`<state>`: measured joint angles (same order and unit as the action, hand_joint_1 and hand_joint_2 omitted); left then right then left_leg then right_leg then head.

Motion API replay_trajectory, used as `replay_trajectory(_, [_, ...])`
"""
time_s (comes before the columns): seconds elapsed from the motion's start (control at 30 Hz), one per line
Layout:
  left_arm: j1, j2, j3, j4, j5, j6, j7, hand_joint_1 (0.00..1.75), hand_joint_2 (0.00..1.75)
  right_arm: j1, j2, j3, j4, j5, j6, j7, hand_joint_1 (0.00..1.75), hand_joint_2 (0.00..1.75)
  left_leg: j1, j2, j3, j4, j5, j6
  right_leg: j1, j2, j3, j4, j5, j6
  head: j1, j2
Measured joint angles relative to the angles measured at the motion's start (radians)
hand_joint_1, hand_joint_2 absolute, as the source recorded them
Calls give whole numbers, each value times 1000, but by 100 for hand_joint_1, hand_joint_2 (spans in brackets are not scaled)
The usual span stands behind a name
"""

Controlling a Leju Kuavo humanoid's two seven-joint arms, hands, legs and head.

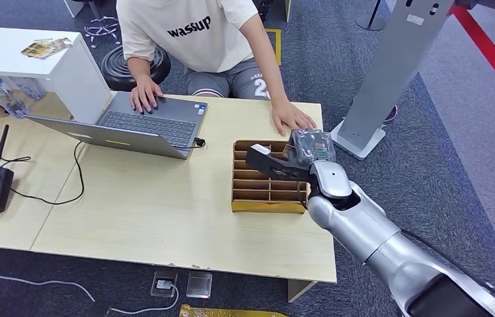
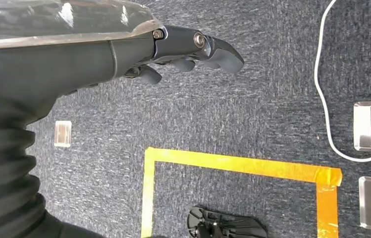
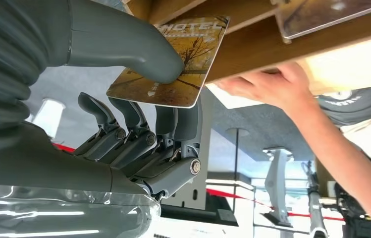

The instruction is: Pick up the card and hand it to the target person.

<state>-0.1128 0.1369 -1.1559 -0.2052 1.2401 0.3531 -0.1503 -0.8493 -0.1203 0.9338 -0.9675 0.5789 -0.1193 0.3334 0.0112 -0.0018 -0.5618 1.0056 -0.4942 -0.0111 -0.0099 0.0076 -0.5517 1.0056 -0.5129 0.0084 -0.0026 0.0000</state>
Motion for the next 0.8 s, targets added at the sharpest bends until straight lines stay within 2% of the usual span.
replay_trajectory(0.3, [3, 3, 0, 0, 2, 0, 2, 0, 175, -1, -59, -37, -255, -21, 73, 44, 161, 175, 0, 0, 0, 0, 0, 0, 0, 0, 0, 0, 0, 0, 0, 0])
replay_trajectory(0.57, [3, 3, 0, 0, 2, -4, 1, 0, 175, 10, -73, -39, -354, 2, 96, 44, 161, 175, 0, 0, 0, 0, 0, 0, 0, 0, 0, 0, 0, 0, 0, 0])
replay_trajectory(0.67, [3, 2, 0, 0, 0, -12, 1, 0, 175, 18, -72, -39, -360, -4, 69, -13, 161, 175, 0, 0, 0, 0, 0, 0, 0, 0, 0, 0, 0, 0, 0, 0])
replay_trajectory(0.8, [-3, 1, 0, 0, -7, -23, 4, 0, 175, 39, -51, -52, -325, -63, -55, -193, 161, 175, 0, 0, 0, 0, 0, 0, 0, 0, 0, 0, 0, 0, 0, 0])
